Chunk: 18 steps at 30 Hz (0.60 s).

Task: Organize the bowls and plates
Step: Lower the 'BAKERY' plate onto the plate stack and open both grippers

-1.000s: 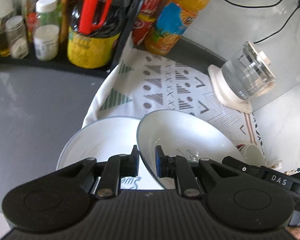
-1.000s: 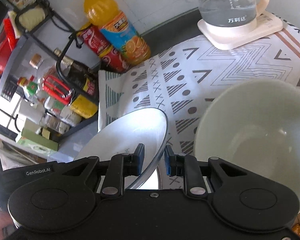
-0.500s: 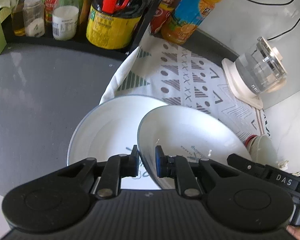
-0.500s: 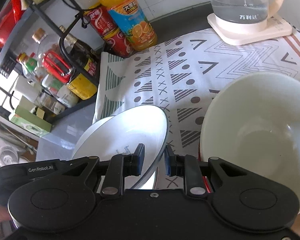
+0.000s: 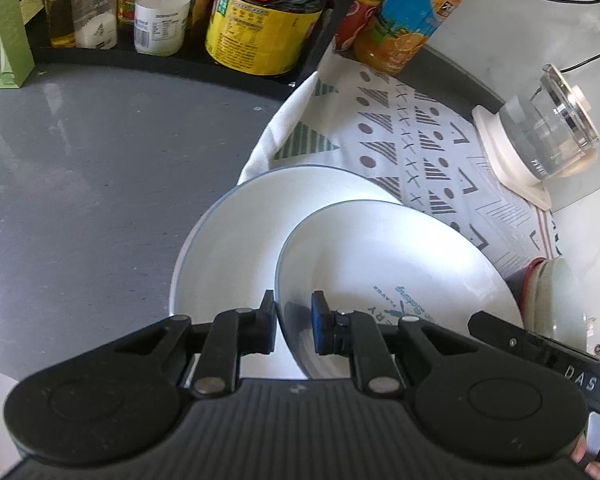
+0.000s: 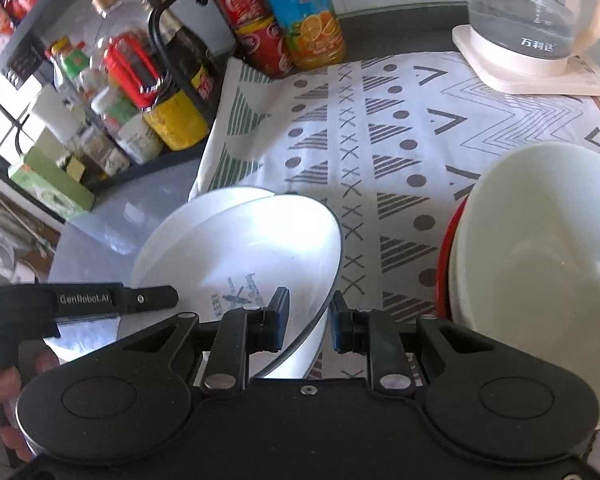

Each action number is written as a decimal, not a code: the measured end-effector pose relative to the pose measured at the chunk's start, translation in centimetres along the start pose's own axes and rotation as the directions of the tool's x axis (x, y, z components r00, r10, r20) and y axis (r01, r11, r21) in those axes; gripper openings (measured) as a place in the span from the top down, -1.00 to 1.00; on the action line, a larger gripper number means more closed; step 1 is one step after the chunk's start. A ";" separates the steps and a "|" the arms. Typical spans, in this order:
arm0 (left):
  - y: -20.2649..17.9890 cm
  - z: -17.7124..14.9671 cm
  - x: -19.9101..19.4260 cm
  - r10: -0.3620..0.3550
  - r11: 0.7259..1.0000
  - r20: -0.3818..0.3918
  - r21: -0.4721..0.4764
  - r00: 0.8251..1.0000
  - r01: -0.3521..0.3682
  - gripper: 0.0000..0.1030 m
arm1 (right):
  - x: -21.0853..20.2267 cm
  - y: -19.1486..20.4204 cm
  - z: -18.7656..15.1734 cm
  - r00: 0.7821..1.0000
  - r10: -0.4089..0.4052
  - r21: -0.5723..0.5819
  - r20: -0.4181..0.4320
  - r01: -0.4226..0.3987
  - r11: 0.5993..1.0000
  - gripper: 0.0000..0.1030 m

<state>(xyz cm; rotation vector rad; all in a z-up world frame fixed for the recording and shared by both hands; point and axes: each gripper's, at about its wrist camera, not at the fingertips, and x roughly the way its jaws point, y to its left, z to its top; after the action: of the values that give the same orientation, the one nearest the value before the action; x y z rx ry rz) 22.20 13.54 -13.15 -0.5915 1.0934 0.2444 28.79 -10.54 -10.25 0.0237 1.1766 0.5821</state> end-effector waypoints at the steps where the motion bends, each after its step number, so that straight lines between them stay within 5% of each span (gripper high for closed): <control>1: 0.1 0.0 0.1 0.003 1.000 -0.001 0.001 1.000 -0.003 0.72 | 0.1 0.2 -0.1 1.000 -0.008 -0.012 -0.003 0.008 1.000 0.59; 18: 1.0 -0.6 1.5 0.043 0.999 -0.036 0.011 0.998 -0.042 0.65 | 2.2 1.1 -2.3 0.996 -0.084 -0.070 -0.035 0.081 0.994 0.66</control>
<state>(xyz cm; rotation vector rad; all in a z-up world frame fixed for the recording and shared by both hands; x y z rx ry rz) 21.92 13.89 -14.99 -0.5661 1.1425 0.2661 26.89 -9.22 -12.73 -0.0944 1.1884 0.5515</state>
